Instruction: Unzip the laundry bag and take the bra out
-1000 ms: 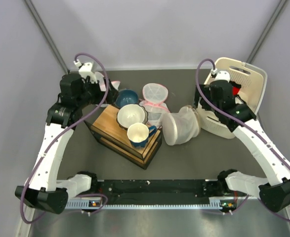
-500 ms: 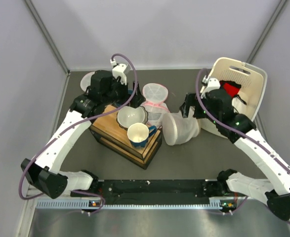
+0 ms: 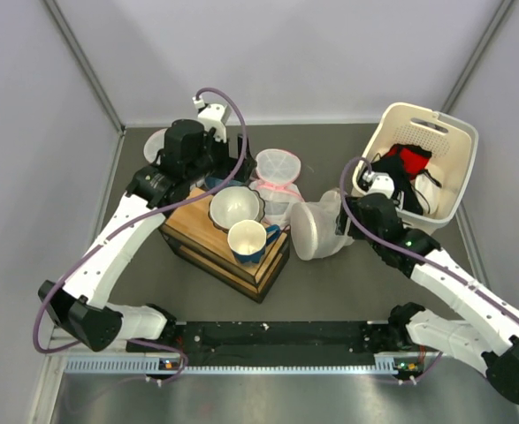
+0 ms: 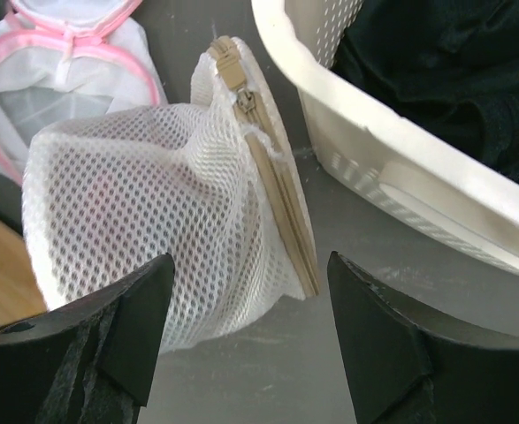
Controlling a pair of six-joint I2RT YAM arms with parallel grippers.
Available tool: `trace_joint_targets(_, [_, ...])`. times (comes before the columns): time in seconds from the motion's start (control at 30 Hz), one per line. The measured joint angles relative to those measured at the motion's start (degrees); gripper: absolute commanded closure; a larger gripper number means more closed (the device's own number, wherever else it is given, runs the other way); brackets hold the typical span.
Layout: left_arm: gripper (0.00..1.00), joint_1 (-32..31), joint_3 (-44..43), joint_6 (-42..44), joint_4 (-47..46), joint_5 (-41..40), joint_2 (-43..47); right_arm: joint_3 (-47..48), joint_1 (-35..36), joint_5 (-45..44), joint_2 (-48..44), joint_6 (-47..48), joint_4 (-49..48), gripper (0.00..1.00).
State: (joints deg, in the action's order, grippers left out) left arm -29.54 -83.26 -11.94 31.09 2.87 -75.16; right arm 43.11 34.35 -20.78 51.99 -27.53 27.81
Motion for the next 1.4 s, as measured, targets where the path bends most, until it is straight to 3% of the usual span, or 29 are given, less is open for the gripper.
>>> trace_joint_targets(0.33, [0.01, 0.0, -1.4, -1.0, 0.4, 0.3, -0.7, -3.1, 0.0, -3.5, 3.6, 2.1, -7.5, 0.28])
trace_joint_targets(0.43, [0.01, 0.0, -2.4, -0.8, 0.5, 0.3, -1.5, -3.1, 0.0, -3.3, 4.7, 3.5, -9.7, 0.4])
trace_joint_targets(0.53, [0.01, 0.0, -2.4, -0.8, 0.6, 0.6, -1.5, -3.4, 0.0, -2.8, 4.9, 5.4, -11.5, 0.74])
trace_joint_targets(0.57, [0.01, 0.0, -2.4, -0.8, 0.6, 0.8, -1.5, -3.5, 0.0, -2.5, 5.0, 5.8, -12.1, 0.9])
trace_joint_targets(0.63, [0.01, 0.0, -2.5, -0.9, 0.6, 1.2, -1.6, -3.7, 0.0, -1.8, 5.1, 6.7, -12.9, 1.0])
trace_joint_targets(0.97, [0.01, 0.0, -4.4, -1.2, 0.5, 4.6, -5.1, -2.2, 0.0, 6.0, 0.7, 13.0, -12.0, 1.0])
trace_joint_targets(1.23, [0.01, 4.2, -4.4, 0.4, 0.0, 8.5, -4.7, 5.2, 0.0, 19.6, -5.3, 26.6, -11.7, 1.0])
trace_joint_targets(1.4, [0.01, 7.8, -1.6, 4.5, -2.3, 15.3, -1.9, 6.2, 0.0, 26.5, -11.8, 35.8, -10.7, 1.0])
